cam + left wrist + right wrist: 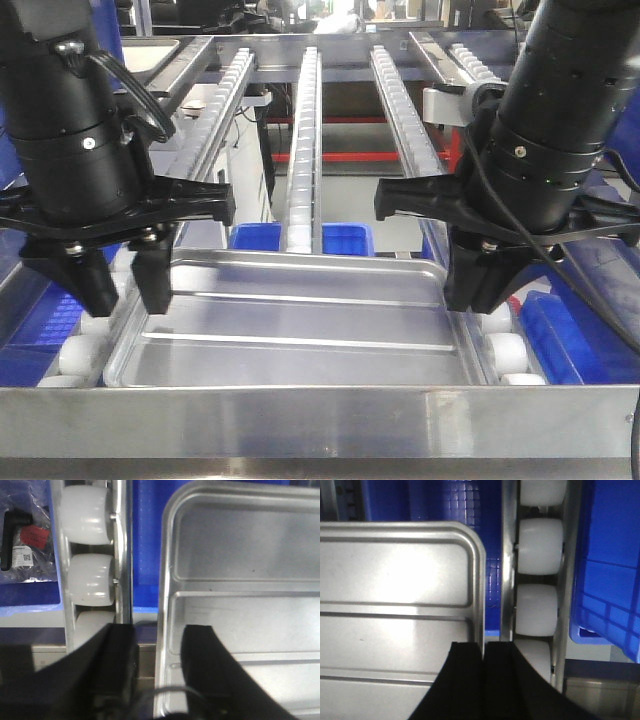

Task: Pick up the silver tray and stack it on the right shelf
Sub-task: 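Close both grippers on the silver tray's opposite rims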

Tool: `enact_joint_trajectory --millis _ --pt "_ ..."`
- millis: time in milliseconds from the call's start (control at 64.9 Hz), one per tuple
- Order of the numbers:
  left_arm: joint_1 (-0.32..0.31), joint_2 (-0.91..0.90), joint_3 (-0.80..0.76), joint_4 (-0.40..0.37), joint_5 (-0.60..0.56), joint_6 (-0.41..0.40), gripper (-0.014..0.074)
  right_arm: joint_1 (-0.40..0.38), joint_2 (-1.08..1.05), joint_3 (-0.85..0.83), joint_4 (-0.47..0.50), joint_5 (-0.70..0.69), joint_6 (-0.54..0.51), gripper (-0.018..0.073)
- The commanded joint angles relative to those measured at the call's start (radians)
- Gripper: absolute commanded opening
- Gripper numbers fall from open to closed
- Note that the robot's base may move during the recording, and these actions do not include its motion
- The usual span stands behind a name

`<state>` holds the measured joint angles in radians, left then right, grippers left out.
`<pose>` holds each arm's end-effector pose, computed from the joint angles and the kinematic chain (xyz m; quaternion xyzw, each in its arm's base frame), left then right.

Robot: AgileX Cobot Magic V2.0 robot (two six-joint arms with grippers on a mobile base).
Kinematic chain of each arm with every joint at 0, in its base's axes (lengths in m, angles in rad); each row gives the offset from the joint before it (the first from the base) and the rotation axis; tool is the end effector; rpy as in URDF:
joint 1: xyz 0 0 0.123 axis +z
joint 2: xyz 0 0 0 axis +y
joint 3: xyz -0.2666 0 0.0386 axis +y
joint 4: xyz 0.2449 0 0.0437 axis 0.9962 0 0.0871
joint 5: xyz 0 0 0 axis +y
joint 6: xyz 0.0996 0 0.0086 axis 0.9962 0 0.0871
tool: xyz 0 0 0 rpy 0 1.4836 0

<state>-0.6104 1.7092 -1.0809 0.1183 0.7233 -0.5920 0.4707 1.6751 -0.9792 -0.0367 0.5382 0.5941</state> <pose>0.2742 -0.1822 0.1782 0.0469 0.9862 -0.0487 0.1513 0.2889 0.1449 0.1695 0.0469 0.9764 0.0960 0.1876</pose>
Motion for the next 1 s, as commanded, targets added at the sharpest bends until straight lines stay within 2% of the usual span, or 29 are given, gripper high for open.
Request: enact_joint_trajectory --millis 0,324,401,524,586,987 --pt "-0.006 -0.044 -0.028 -0.004 -0.011 0.003 0.0251 0.0 -0.039 -0.03 -0.006 -0.022 -0.003 0.0057" --pt "-0.006 -0.042 -0.028 -0.002 -0.022 0.003 0.0244 0.0 -0.039 -0.03 -0.006 -0.024 -0.003 0.0069" --pt "-0.006 -0.042 -0.028 -0.002 -0.03 0.003 0.0244 0.0 -0.039 -0.03 -0.006 -0.036 -0.009 0.0131" --pt "-0.006 -0.042 -0.028 -0.002 -0.044 0.003 0.0244 0.0 -0.039 -0.03 -0.006 -0.033 -0.014 0.0329" --pt "-0.006 -0.042 -0.028 0.002 -0.048 0.003 0.0244 0.0 -0.039 -0.03 -0.006 -0.02 -0.014 0.0372" --pt "-0.006 -0.001 -0.028 0.013 -0.048 0.003 0.0244 0.0 -0.024 -0.03 -0.006 -0.053 -0.014 0.0374"
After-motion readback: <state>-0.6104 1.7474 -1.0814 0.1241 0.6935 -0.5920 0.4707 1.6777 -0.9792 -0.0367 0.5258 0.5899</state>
